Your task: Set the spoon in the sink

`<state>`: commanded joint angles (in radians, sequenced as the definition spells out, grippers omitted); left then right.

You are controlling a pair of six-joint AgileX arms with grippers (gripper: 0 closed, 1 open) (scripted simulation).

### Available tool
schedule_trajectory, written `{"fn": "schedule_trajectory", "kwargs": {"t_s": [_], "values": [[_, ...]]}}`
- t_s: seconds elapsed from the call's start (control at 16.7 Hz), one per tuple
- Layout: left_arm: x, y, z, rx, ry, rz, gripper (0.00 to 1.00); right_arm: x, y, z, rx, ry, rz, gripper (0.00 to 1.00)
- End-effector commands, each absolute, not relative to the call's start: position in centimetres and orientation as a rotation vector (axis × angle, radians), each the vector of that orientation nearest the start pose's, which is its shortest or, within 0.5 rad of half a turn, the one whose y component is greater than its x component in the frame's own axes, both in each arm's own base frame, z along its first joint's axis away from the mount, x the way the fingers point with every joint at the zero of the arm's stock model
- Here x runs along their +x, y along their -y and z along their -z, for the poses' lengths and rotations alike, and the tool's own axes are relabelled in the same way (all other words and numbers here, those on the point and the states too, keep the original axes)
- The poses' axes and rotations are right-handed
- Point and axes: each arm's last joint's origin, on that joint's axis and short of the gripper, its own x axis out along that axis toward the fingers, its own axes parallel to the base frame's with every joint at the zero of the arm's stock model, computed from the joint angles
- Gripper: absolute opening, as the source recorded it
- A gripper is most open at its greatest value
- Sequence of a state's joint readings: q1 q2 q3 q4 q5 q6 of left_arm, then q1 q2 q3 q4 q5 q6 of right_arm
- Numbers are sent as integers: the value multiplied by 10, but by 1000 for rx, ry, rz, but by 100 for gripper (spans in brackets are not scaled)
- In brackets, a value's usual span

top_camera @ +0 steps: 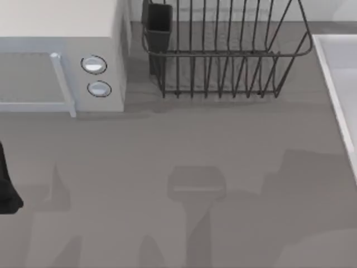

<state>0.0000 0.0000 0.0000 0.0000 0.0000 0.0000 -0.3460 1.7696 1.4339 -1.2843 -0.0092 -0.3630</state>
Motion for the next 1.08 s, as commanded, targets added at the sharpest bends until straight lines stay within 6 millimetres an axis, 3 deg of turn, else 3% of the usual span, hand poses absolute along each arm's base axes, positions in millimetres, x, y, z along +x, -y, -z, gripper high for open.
{"fn": "schedule_trajectory", "kwargs": {"t_s": [0.3,0.54,0.78,1.08], "values": [[106,1,-160,0,0,0,100,401,111,-240,2,-1629,-37,0],[106,1,-160,0,0,0,100,457,100,-227,-5,-1611,-30,0],[106,1,-160,0,0,0,100,488,82,-212,-15,-1573,-18,0],[106,1,-160,0,0,0,100,500,68,-202,-22,-1541,-10,0]]}}
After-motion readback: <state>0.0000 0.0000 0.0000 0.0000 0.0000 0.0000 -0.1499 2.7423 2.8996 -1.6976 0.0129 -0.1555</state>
